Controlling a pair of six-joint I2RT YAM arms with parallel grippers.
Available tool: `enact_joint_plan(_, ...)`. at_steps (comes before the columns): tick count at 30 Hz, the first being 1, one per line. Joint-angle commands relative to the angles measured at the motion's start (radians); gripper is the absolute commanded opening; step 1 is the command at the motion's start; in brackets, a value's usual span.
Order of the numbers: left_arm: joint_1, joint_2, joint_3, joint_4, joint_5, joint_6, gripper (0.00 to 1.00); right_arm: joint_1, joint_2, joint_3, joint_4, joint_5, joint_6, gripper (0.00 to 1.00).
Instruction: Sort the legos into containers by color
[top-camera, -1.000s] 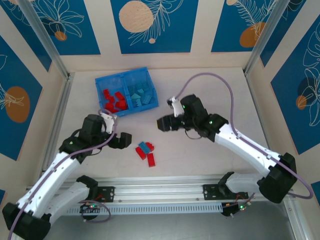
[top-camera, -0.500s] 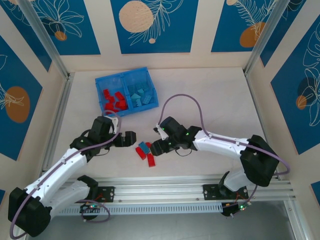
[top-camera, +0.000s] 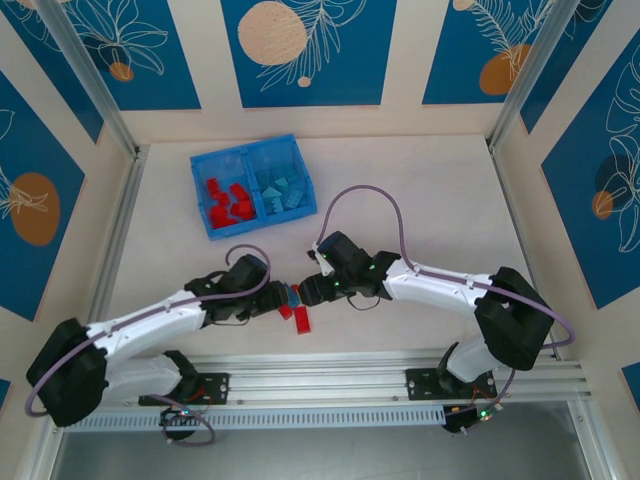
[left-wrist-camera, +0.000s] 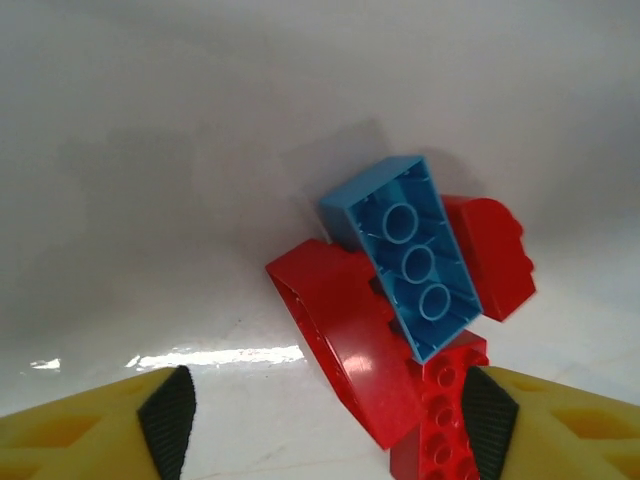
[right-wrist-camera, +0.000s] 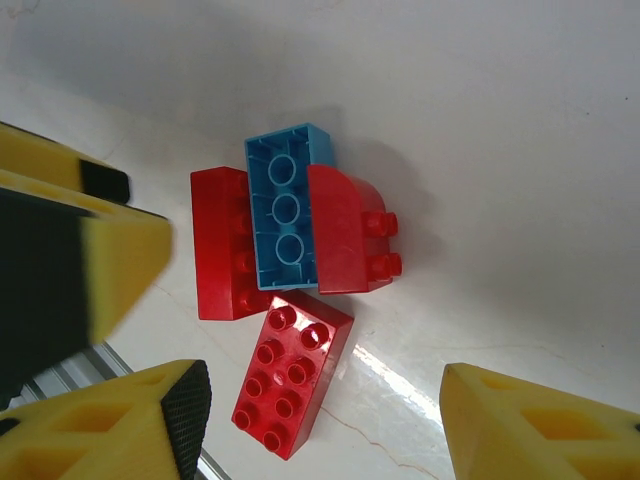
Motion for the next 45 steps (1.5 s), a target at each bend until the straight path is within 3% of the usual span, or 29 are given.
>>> enact_joint_plan(1, -0.032, 0.051, 0.012, 0.047, -0.037, -0.069, 0.69, 0.003, -0.036, -0.003, 0.007, 0.014, 0.026, 0.64)
enact_joint_plan(12, -0.041, 0.139, 0.007, 0.038, -0.062, -0.026, 0.61, 0.010, -0.080, -0.024, -0.004, 0.026, 0.033, 0.65)
enact_joint_plan(23, -0.040, 0.007, -0.051, -0.101, -0.147, -0.030, 0.40, 0.023, -0.080, 0.005, -0.020, 0.030, 0.028, 0.65)
enact_joint_plan(30, -0.039, 0.067, -0.024, -0.099, -0.113, 0.019, 0.41, 0.038, -0.078, 0.030, -0.040, 0.037, 0.020, 0.65)
enact_joint_plan(33, -0.039, 0.116, -0.011, -0.070, -0.084, 0.022, 0.48, 0.043, -0.079, 0.034, -0.047, 0.042, 0.020, 0.65)
enact_joint_plan(35, -0.039, 0.131, -0.007, -0.053, -0.079, 0.021, 0.48, 0.046, -0.080, 0.036, -0.051, 0.045, 0.021, 0.65)
enact_joint_plan(37, -0.039, 0.134, -0.001, -0.055, -0.087, 0.022, 0.44, 0.048, -0.079, 0.037, -0.054, 0.046, 0.020, 0.65)
enact_joint_plan(41, -0.039, 0.111, 0.011, -0.087, -0.116, 0.034, 0.26, 0.054, -0.076, 0.036, -0.055, 0.032, 0.018, 0.65)
enact_joint_plan(45, -0.039, 0.066, 0.020, -0.114, -0.141, 0.042, 0.18, 0.060, -0.075, 0.028, -0.041, 0.016, 0.025, 0.65)
